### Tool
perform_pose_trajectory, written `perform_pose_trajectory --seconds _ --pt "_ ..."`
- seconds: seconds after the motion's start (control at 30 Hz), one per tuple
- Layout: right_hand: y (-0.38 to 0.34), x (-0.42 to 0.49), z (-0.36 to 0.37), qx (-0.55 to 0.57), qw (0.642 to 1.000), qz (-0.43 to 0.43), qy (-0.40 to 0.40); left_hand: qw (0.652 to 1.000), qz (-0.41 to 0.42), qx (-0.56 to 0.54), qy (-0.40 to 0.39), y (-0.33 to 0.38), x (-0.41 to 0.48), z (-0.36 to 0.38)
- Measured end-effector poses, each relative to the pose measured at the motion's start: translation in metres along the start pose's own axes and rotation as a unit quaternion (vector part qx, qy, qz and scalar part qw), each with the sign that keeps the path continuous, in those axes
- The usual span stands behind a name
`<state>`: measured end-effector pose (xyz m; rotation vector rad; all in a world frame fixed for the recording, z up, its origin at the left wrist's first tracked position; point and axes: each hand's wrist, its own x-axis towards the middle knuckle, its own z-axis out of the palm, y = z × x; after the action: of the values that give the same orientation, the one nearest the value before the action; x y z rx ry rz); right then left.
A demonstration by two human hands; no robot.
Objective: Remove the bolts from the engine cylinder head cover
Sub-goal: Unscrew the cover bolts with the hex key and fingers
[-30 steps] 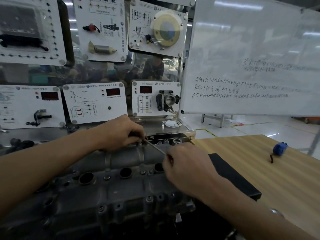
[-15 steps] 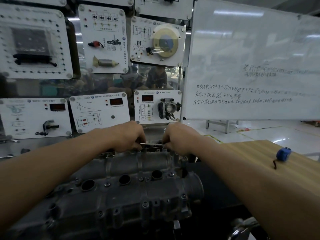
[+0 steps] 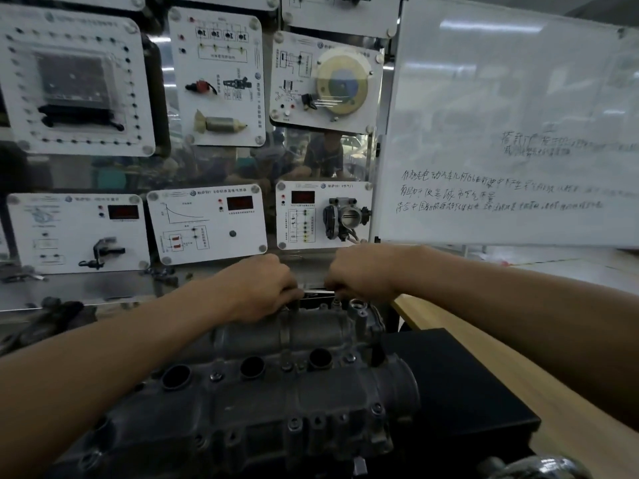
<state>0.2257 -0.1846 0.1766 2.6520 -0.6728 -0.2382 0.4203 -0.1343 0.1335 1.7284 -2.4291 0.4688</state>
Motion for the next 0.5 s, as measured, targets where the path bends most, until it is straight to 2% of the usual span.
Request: perform_pose_trajectory --seconds 0.17,0.3,0.5 --pt "0.002 -0.001 0.001 -0.007 1.0 -0.018 -0.003 0.994 -0.003 -0.076 0.083 -0.006 -0.003 0.021" --pt "0.004 0.001 0.0 0.008 1.0 -0.023 -0.005 0.99 -0.012 -0.1 0.101 -0.007 -0.001 0.027" --pt "0.005 0.001 0.005 -0.039 0.998 -0.041 0.013 0.986 -0.027 -0.103 0.127 -0.003 -0.004 0.031"
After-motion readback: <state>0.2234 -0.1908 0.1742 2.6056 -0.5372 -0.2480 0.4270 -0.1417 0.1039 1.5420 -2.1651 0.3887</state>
